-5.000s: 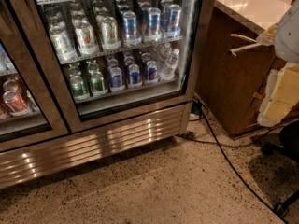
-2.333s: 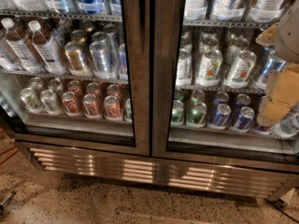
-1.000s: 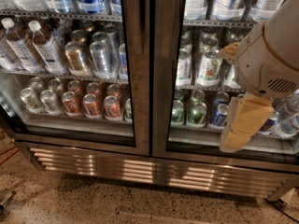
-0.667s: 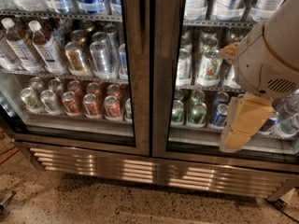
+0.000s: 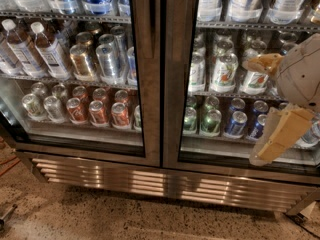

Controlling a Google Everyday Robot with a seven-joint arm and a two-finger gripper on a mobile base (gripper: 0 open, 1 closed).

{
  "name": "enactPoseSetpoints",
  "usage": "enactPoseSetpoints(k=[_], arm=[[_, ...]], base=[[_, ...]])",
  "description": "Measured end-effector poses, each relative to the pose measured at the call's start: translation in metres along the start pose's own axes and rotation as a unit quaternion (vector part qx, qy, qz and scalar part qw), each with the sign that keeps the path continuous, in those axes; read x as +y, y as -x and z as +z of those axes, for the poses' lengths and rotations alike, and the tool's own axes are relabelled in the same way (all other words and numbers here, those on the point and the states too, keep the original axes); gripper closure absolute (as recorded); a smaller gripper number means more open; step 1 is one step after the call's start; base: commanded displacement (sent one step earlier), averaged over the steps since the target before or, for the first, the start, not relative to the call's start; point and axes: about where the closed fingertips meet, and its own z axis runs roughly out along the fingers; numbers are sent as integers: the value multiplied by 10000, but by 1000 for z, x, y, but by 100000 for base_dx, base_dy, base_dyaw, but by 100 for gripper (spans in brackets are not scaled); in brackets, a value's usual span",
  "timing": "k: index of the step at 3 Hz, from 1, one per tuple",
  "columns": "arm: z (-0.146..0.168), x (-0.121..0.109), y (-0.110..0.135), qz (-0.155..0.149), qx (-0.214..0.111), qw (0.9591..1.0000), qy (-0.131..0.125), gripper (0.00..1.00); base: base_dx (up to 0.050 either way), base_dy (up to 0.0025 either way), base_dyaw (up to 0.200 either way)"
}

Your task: Open right fridge door

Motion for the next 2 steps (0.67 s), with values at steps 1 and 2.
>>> enactPoseSetpoints(k=[1, 2], arm=[[1, 1, -11, -76, -914, 9956, 215, 0], [-2, 4, -5, -178, -1791, 9829, 394, 0]], base=[[0, 0, 0], [0, 0, 0]])
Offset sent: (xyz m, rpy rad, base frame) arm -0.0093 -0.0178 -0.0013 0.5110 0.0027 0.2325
